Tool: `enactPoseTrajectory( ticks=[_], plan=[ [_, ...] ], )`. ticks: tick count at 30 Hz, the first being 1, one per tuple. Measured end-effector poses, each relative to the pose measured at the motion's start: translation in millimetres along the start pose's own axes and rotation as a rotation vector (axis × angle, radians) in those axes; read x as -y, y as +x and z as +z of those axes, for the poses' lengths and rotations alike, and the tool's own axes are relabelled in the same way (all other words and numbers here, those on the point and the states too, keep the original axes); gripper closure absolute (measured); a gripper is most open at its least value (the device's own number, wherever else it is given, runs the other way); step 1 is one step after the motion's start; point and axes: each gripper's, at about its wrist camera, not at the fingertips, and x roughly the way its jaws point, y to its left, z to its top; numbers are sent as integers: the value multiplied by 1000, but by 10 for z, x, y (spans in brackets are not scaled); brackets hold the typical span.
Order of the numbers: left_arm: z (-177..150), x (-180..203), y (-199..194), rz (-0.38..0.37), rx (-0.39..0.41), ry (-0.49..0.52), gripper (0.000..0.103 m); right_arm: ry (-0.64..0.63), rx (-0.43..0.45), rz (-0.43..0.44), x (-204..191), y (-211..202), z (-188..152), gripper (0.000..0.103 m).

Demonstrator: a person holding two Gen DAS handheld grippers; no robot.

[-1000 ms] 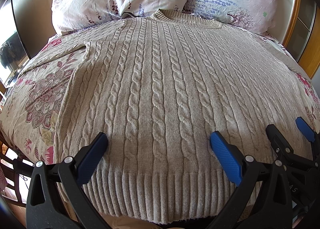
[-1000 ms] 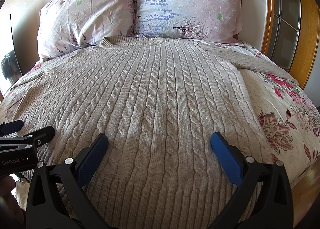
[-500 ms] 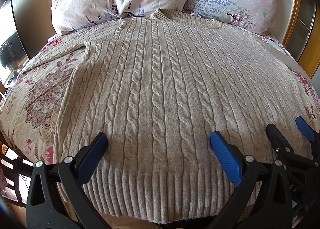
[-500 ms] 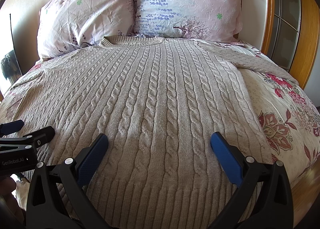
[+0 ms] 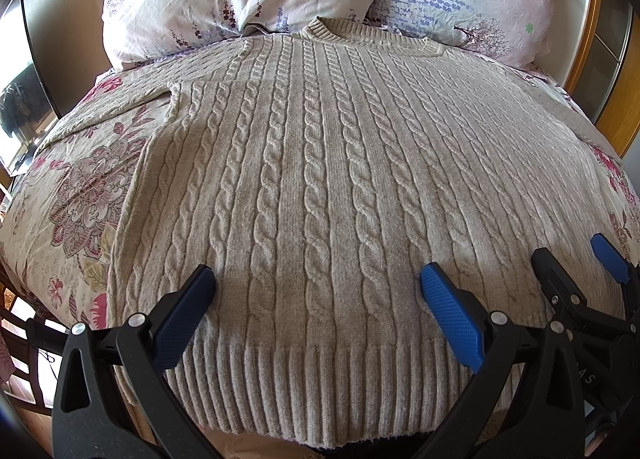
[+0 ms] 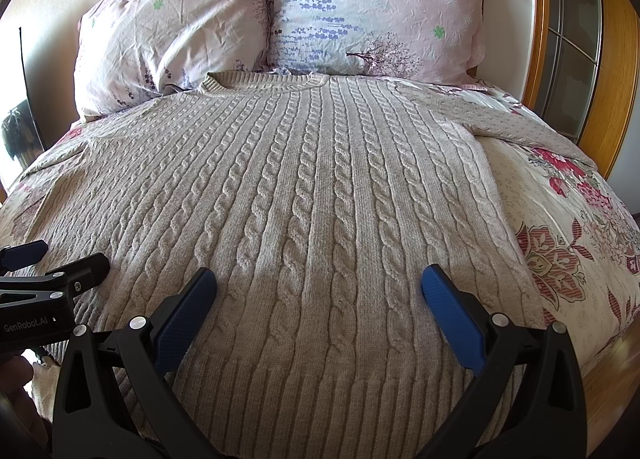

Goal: Fold small clothes

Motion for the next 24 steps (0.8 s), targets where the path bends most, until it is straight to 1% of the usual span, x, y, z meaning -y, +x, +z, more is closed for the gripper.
enactPoseTrajectory(
  ticks=[7, 13, 18, 21, 24],
  plan=[
    [3, 1, 1, 0, -5, 5, 2, -4, -12, 7, 5, 7, 14, 1],
    [32, 1, 20, -4, -15, 12, 2, -10, -73, 18, 22, 28, 65, 1],
    [41, 1, 14, -5, -14, 9, 2, -39, -102, 44, 23, 35, 87, 1],
    [12, -2, -3, -5, -3, 8, 2, -48, -117, 59, 33, 32, 91, 1],
    [-10, 4, -30, -2, 14, 10, 2, -52, -110, 61, 34, 25, 79, 1]
  ],
)
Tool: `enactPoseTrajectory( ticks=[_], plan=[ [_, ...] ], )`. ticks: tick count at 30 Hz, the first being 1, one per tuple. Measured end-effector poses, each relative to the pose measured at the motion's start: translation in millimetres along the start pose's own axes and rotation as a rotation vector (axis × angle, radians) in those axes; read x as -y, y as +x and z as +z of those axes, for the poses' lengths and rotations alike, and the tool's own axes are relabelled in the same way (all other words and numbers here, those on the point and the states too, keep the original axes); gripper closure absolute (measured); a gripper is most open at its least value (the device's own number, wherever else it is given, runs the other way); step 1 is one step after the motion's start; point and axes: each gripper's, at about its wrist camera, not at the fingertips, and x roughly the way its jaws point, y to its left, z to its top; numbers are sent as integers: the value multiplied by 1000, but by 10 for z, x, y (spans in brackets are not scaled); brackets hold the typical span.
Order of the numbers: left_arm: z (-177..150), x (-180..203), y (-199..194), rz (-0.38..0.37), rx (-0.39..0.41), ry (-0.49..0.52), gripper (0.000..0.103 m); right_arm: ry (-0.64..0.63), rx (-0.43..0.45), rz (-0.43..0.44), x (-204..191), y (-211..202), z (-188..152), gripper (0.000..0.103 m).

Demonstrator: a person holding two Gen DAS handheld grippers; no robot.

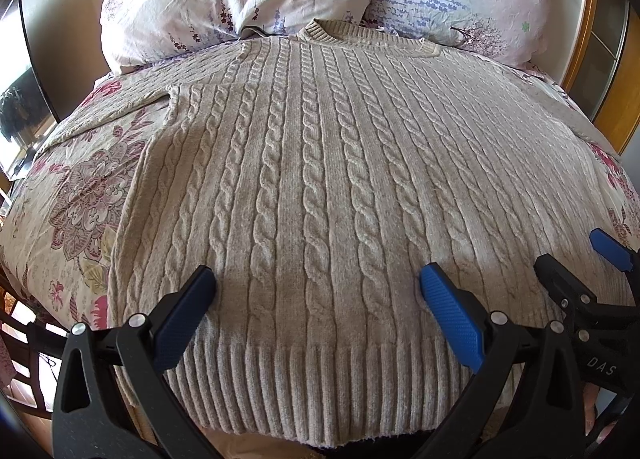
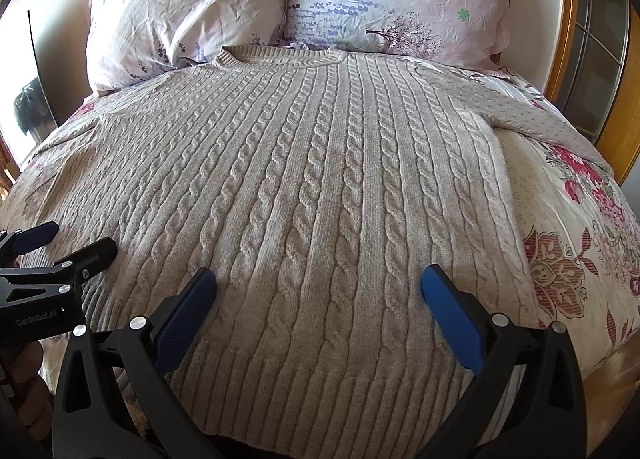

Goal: Fold small clothes

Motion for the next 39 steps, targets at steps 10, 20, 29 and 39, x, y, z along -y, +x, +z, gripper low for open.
enactPoseTrajectory(
  ticks=[10, 20, 29, 39],
  plan=[
    [182, -50, 47, -70, -53, 20, 2, -73, 23, 70, 73, -26, -7, 1],
    [859, -337, -34, -289, 217, -119, 2, 298, 100, 78, 1275, -305, 749, 1],
    [1156, -505, 526, -429, 143, -251, 2, 614, 102, 52, 2298, -121, 1313, 1],
    [1064, -561, 742, -483, 79, -283, 2, 1070, 49, 85, 3192, 541, 1099, 39]
  ],
)
